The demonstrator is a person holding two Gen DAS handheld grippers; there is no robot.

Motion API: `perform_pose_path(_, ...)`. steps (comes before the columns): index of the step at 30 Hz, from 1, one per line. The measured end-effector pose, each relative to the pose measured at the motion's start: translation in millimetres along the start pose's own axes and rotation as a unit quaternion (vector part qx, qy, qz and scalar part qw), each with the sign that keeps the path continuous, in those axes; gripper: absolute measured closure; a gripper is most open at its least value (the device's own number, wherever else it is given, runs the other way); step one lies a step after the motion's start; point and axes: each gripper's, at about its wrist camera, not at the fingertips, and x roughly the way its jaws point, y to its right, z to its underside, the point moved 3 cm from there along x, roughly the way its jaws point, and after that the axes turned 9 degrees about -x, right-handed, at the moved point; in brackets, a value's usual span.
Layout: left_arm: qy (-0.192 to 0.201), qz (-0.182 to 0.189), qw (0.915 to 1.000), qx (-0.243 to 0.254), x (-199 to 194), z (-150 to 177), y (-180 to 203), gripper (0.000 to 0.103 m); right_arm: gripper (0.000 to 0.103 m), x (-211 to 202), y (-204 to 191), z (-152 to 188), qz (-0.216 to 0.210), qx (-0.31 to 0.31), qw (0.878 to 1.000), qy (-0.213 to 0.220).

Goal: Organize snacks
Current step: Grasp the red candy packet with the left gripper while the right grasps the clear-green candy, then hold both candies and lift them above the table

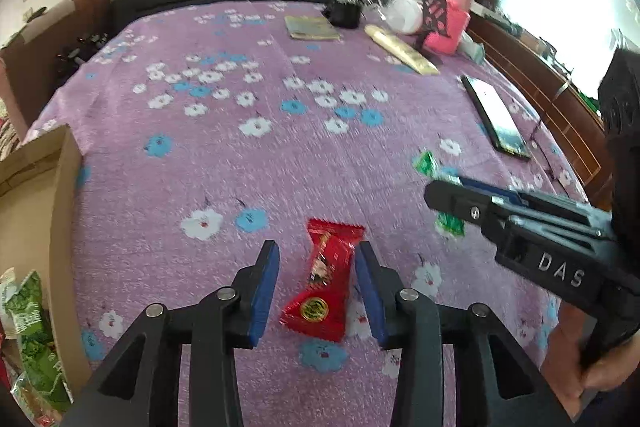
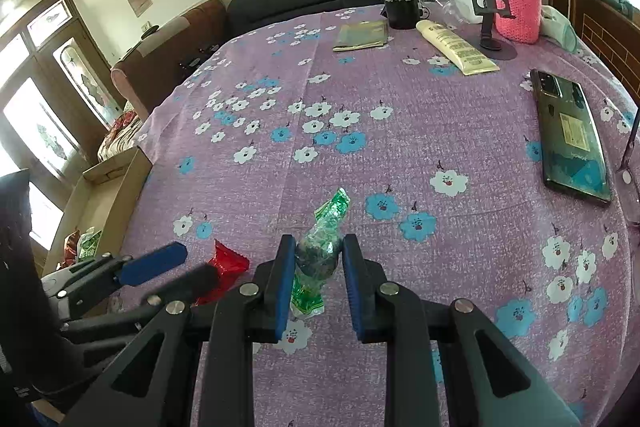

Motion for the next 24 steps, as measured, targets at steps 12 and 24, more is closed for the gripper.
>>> perform_pose_path(12, 0.024, -0.063, 0.997, 0.039, 10.9, 8.8, 9.8, 0.084, 0.081, -0.4, -11.4, 2.2, -0.007, -0.019, 1.0, -0.001)
perform_pose_path(24, 0.082, -0.052, 0.9952, -0.01, -6.8, -1.9, -5.2, 0.085, 0.081, -10.3, -35.3, 3.2, 0.017, -0.081, 0.996, 0.028)
